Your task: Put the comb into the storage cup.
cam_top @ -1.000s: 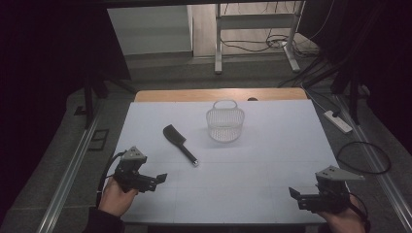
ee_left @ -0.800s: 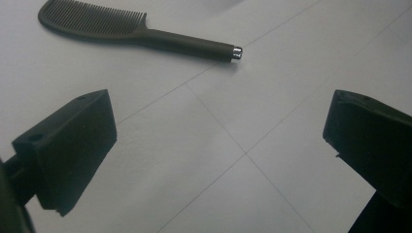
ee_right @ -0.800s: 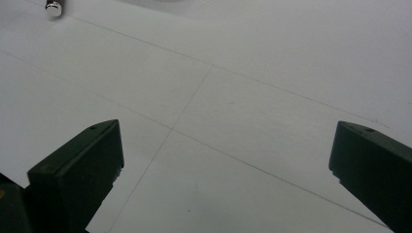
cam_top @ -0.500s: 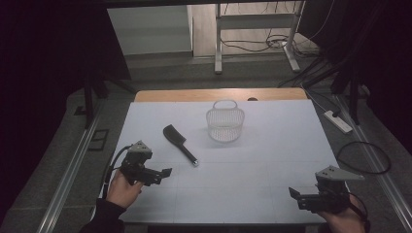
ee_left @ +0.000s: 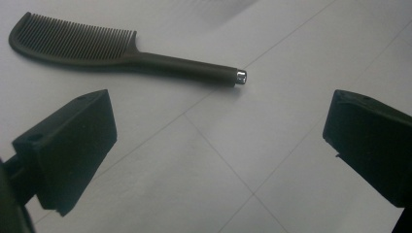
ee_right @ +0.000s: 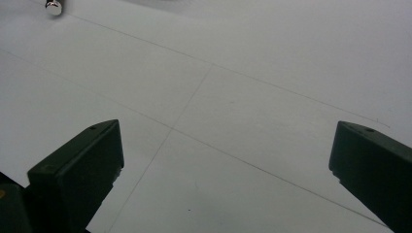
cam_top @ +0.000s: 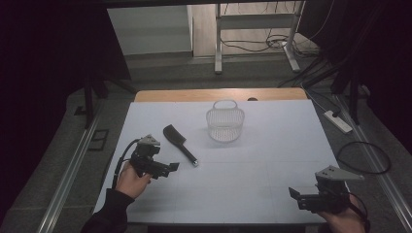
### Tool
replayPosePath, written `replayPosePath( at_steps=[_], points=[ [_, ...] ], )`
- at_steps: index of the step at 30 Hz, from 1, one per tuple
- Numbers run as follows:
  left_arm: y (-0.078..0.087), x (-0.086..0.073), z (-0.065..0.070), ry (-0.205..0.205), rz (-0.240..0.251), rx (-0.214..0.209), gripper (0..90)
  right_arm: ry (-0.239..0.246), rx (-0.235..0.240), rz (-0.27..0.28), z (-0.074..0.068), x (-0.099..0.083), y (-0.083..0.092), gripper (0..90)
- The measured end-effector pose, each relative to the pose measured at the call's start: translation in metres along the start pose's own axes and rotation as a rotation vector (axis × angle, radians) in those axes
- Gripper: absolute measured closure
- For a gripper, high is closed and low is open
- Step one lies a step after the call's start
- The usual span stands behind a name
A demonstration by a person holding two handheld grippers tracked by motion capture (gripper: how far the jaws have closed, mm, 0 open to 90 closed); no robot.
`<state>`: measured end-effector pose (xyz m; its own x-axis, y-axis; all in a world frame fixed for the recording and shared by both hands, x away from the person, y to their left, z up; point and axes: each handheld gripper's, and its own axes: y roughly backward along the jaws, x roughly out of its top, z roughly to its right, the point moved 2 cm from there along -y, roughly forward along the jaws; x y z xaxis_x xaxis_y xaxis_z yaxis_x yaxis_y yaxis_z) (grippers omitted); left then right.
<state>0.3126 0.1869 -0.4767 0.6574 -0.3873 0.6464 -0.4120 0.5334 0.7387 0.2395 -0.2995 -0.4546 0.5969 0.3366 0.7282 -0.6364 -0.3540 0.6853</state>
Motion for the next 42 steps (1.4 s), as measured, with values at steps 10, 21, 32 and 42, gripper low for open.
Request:
replayPosePath(
  at_steps=[10, 21, 32, 42],
  points=[
    [-0.013, 0.016, -0.002, -0.007, -0.028, -0.010, 0.0, 0.002, 0.003, -0.001, 0.000, 0.000, 0.000, 0.0],
    [-0.027, 0.034, -0.003, -0.017, -0.041, -0.013, 0.0, -0.001, 0.005, -0.001, 0.000, 0.000, 0.000, 0.0],
    [-0.037, 0.045, -0.005, -0.016, -0.047, -0.012, 0.0, 0.003, 0.008, -0.003, 0.000, 0.000, 0.000, 0.0],
    [-0.045, 0.052, -0.008, -0.008, -0.053, 0.000, 0.0, 0.002, 0.011, -0.004, 0.000, 0.000, 0.000, 0.0]
  ],
)
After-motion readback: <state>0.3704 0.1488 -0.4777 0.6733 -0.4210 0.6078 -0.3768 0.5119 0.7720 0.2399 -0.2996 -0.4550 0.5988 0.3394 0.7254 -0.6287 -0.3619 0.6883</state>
